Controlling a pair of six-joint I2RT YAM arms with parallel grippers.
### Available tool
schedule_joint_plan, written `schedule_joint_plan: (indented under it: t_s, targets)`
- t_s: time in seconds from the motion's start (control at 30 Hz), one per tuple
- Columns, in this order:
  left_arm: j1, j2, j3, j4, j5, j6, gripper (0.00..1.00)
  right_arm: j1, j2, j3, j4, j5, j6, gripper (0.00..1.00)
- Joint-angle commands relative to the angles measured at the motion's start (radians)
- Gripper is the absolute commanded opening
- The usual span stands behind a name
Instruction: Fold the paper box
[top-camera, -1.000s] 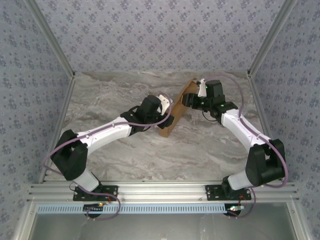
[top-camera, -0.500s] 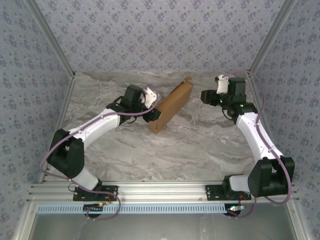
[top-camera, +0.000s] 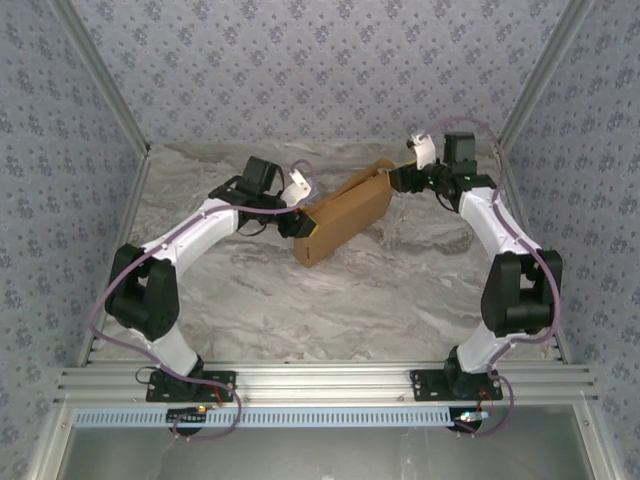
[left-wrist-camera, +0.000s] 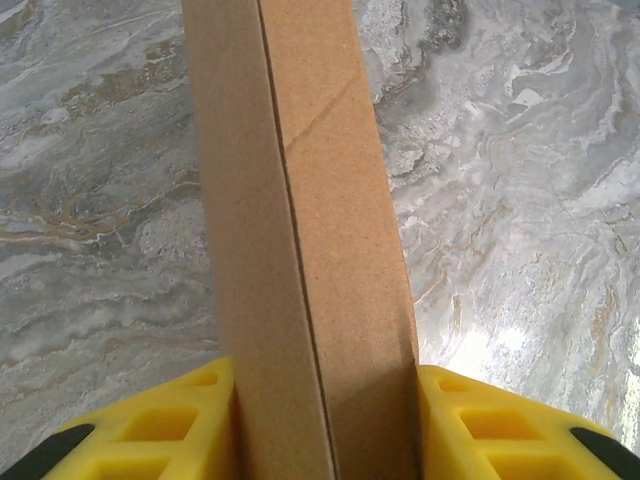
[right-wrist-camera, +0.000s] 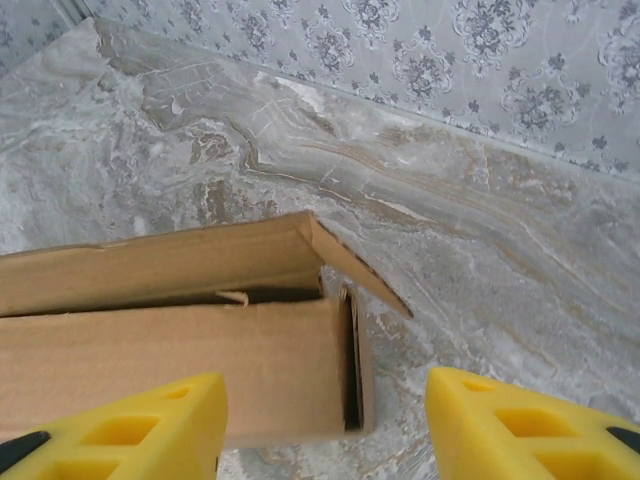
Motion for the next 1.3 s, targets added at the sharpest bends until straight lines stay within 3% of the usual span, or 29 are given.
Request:
schedule_joint_plan:
  t_s: [0.0,0.4,0.6,0.9,1.27]
  targets:
    - [0.005,0.027,0.029,-0.083,0.041,0.048,0.4,-0.005,0.039,0.057,-0.062,-0.011,-0.097,0.57]
    - [0.004,0.063,0.083,-0.113,0.058,0.072,0.41,-0.006,0.175,0.196,-0.15,-0.011,-0.204,0.49]
    - [0.005,0.074,0.095,-0.121,0.055,0.073,0.41,0.002,0.197,0.24,-0.21,-0.013,-0.221,0.35]
    - [0.001,0.083,0.116,-0.16,0.008,0.094,0.46,0.037,0.176,0.275,-0.287,0.112,-0.147,0.13]
    - [-0.016,0.097,0.149,-0.217,-0.048,0.123,0.59,0.092,0.167,0.263,-0.327,0.264,-0.039,0.08]
